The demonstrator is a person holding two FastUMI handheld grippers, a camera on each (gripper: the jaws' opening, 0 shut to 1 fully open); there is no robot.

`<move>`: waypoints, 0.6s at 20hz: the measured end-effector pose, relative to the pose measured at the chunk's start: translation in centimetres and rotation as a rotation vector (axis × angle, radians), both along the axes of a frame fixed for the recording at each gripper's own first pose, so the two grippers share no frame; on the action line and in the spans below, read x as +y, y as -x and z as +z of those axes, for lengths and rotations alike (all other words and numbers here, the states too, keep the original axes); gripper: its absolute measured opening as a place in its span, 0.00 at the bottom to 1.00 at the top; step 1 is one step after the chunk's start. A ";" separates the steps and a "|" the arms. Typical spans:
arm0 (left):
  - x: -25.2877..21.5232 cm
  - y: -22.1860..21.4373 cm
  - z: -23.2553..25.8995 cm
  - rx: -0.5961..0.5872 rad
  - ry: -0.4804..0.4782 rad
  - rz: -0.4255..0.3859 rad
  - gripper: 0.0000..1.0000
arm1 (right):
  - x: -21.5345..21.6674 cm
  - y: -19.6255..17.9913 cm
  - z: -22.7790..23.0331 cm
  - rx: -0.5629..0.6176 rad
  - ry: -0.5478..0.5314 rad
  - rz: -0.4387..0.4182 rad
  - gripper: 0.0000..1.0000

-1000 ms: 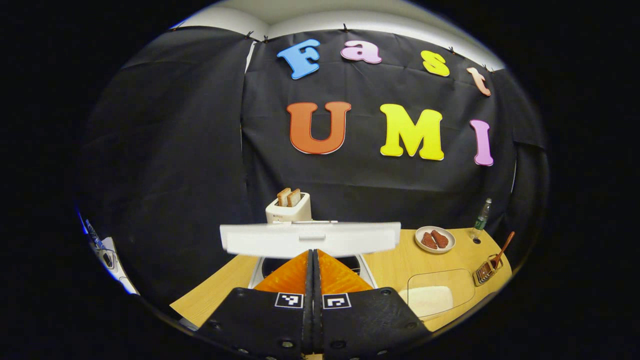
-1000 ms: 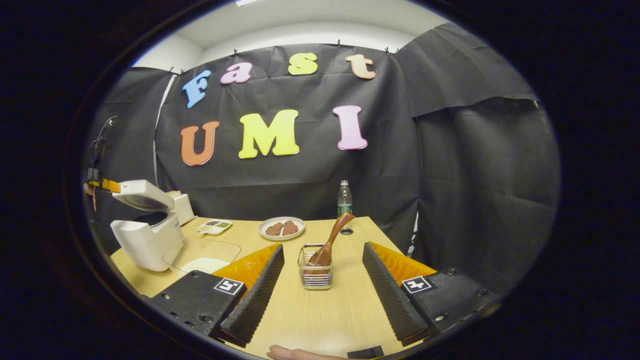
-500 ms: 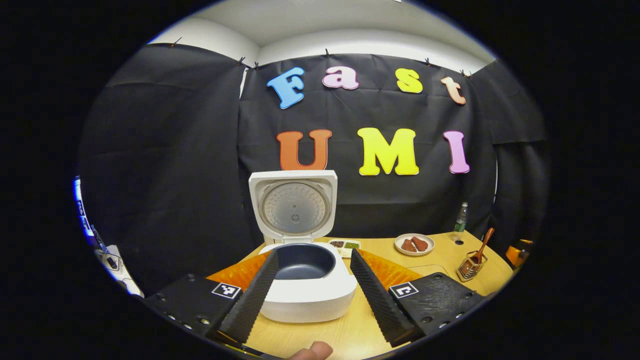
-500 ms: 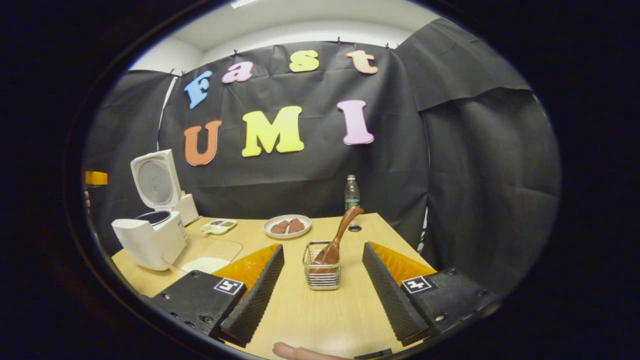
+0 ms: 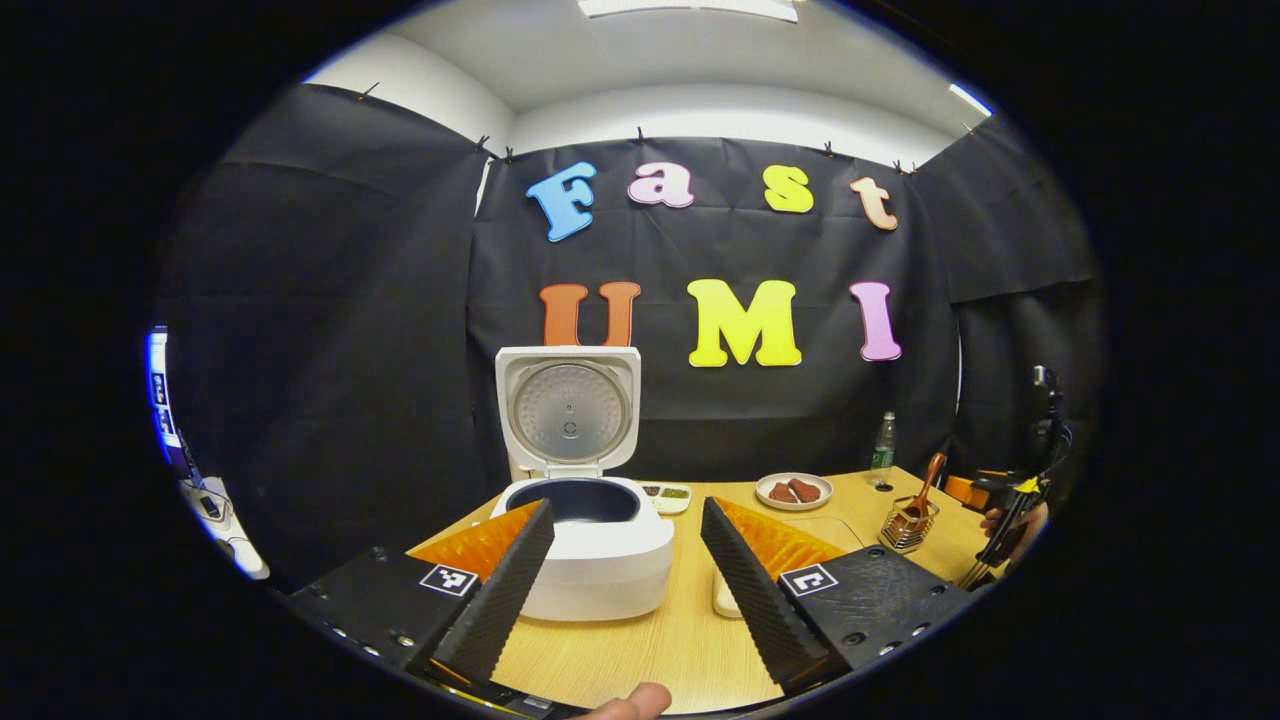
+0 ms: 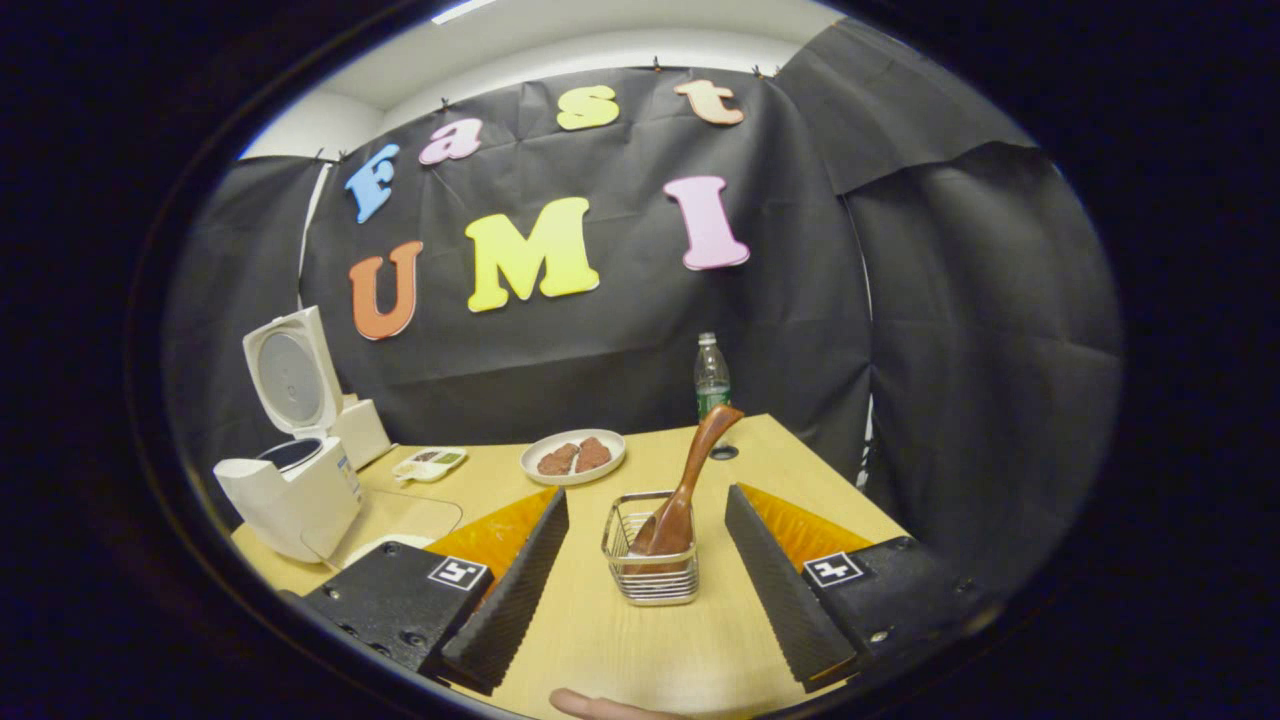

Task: Close the left gripper, press the button to open the rice cooker; take a wooden spoon from the chopstick holder with the right hand, scoop a spoonful of rice and pour it into the rice cooker, then put the wooden spoon back into the chopstick holder.

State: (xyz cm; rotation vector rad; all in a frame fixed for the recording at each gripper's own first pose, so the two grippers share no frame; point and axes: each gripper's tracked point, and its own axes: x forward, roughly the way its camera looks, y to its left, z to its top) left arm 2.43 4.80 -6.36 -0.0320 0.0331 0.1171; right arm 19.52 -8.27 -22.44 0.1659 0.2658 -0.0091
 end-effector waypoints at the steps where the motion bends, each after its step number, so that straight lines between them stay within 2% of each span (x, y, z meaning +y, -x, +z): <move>1: -0.5 0.6 -0.4 -0.007 -0.006 -0.010 0.94 | -0.2 -1.1 -0.4 0.010 -0.011 -0.005 1.00; 3: -0.8 1.5 -1.2 -0.019 -0.017 -0.011 0.94 | -1.0 -3.5 -1.2 0.020 -0.027 -0.035 1.00; 4: -1.0 1.9 -1.6 -0.023 -0.020 -0.012 0.94 | -1.3 -4.6 -1.9 0.027 -0.035 -0.051 0.94; 5: -1.3 2.0 -2.1 -0.020 -0.021 -0.017 0.94 | -1.5 -5.5 -2.2 0.031 -0.047 -0.057 0.98; 6: -1.5 2.1 -2.7 -0.016 -0.021 -0.024 0.94 | -1.6 -6.5 -2.6 0.038 -0.056 -0.062 0.92; 7: -1.7 2.4 -3.2 -0.014 -0.017 -0.029 0.94 | -1.8 -7.2 -3.3 0.055 -0.057 -0.069 0.96; 12: -1.4 2.8 -5.0 0.031 0.025 0.002 0.94 | -3.6 -10.8 -5.0 0.107 -0.081 -0.101 0.92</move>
